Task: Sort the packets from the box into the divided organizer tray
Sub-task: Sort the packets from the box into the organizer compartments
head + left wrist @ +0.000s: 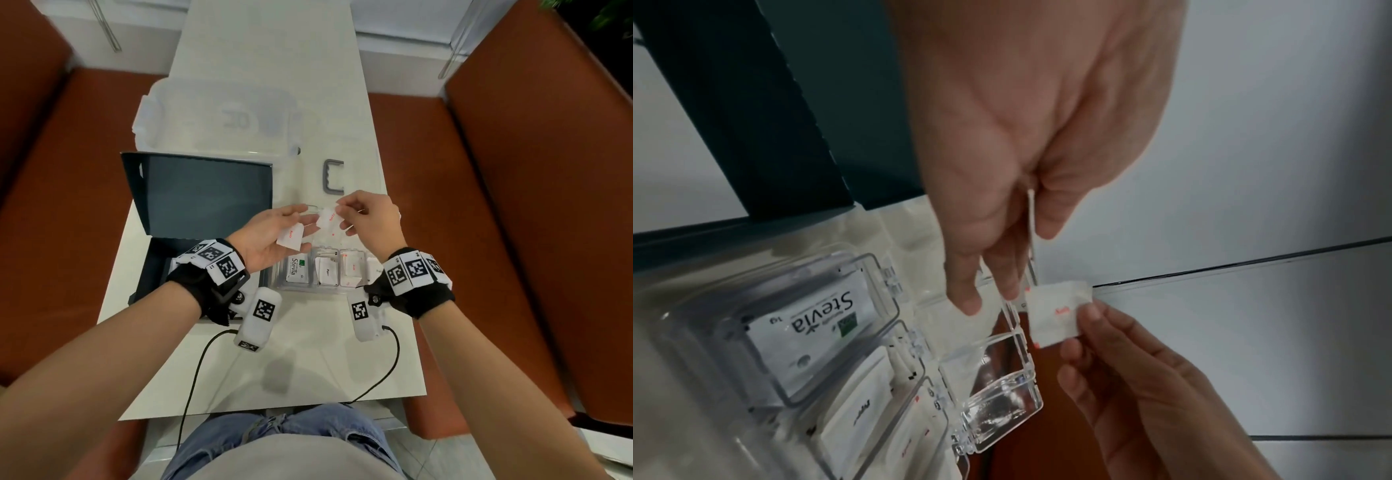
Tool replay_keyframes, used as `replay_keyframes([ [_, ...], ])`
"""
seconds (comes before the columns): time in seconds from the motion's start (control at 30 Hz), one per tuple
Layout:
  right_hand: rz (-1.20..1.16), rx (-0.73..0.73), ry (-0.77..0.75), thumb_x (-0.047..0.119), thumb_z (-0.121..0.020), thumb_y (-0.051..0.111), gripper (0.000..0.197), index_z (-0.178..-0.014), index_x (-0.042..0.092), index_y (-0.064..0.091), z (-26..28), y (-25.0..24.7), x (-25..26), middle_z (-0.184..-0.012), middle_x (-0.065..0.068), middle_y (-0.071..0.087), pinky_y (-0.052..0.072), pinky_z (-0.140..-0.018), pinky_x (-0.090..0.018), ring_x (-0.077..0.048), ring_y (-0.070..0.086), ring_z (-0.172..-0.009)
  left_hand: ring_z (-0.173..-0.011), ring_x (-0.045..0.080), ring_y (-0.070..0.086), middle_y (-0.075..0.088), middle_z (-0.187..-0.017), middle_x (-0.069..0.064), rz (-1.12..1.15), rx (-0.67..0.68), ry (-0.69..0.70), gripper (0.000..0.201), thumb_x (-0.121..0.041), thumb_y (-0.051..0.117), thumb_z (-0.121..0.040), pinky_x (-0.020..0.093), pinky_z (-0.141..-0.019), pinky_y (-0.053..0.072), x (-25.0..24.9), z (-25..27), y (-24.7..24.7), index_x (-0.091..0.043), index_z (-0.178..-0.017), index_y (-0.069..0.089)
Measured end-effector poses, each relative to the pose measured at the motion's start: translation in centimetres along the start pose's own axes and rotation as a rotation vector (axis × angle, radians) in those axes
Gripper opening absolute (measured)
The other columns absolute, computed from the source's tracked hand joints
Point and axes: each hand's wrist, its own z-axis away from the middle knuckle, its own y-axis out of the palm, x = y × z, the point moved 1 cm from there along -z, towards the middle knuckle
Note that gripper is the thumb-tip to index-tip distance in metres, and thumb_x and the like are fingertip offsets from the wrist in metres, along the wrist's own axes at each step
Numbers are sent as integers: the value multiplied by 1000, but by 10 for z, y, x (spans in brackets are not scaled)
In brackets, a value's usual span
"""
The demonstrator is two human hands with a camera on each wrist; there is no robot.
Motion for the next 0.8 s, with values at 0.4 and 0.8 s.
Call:
replay_keyframes([
  [0.4,-260,211,115,4,-83,71,11,-92,-1,68,14,12,11,-64,-7,63,55,-57,-24,-10,58,-50,-120,16,58,54,-139,-12,-58,105,116,38,-18,39,-104,42,-97,48,1,3,21,-27,-140,47],
  [0.8,-121,183,71,5,-87,66,10,-96,4,71,8,-11,9,-65,-3,64,57,-60,-24,-8,57,-53,-91,19,71,71,-107,11,-318,16,80,29,-25,55,-97,26,-68,59,-8,8,7,-7,-117,65],
])
